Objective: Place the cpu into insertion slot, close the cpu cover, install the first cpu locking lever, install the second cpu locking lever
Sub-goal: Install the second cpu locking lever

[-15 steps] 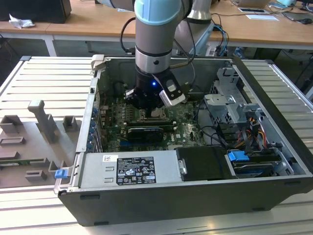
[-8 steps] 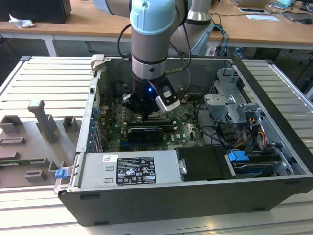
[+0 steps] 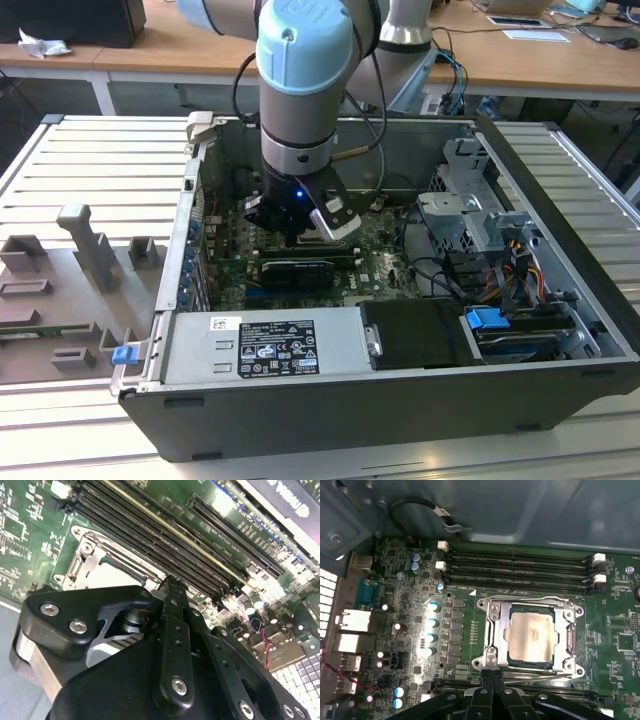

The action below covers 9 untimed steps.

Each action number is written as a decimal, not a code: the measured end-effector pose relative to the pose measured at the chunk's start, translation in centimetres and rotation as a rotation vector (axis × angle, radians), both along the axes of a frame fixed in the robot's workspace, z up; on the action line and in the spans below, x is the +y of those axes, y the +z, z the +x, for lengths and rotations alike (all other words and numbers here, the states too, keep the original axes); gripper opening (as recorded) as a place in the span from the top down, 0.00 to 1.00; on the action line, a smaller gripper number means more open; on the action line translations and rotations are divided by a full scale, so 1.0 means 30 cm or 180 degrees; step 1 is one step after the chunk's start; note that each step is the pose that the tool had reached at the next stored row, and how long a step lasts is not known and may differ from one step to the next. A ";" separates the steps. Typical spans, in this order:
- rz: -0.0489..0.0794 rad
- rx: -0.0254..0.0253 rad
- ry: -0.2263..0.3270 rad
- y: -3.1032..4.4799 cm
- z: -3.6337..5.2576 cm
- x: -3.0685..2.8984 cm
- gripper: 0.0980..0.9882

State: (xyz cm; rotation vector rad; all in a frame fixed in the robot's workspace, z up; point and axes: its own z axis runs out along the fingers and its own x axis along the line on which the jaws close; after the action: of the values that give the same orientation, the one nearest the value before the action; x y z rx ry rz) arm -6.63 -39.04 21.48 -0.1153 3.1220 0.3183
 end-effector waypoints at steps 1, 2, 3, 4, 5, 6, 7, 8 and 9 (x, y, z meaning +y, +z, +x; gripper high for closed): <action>0.0019 0.0000 0.0000 -0.002 -0.002 -0.003 0.99; 0.0037 0.0000 -0.0001 -0.005 -0.003 -0.006 0.99; 0.0060 0.0000 -0.0001 -0.010 -0.005 -0.011 0.99; 0.0077 0.0000 -0.0001 -0.016 -0.006 -0.015 0.99; 0.0087 0.0000 -0.0001 -0.021 -0.006 -0.016 0.99; 0.0098 0.0000 -0.0001 -0.025 -0.007 -0.016 0.99; 0.0109 0.0000 -0.0001 -0.028 -0.009 -0.017 0.99; 0.0117 0.0000 0.0000 -0.031 -0.010 -0.017 0.99; 0.0124 -0.0001 0.0000 -0.033 -0.011 -0.017 0.99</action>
State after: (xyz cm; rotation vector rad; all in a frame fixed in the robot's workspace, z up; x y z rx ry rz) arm -6.96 -39.55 20.48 -0.1151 3.1136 0.3790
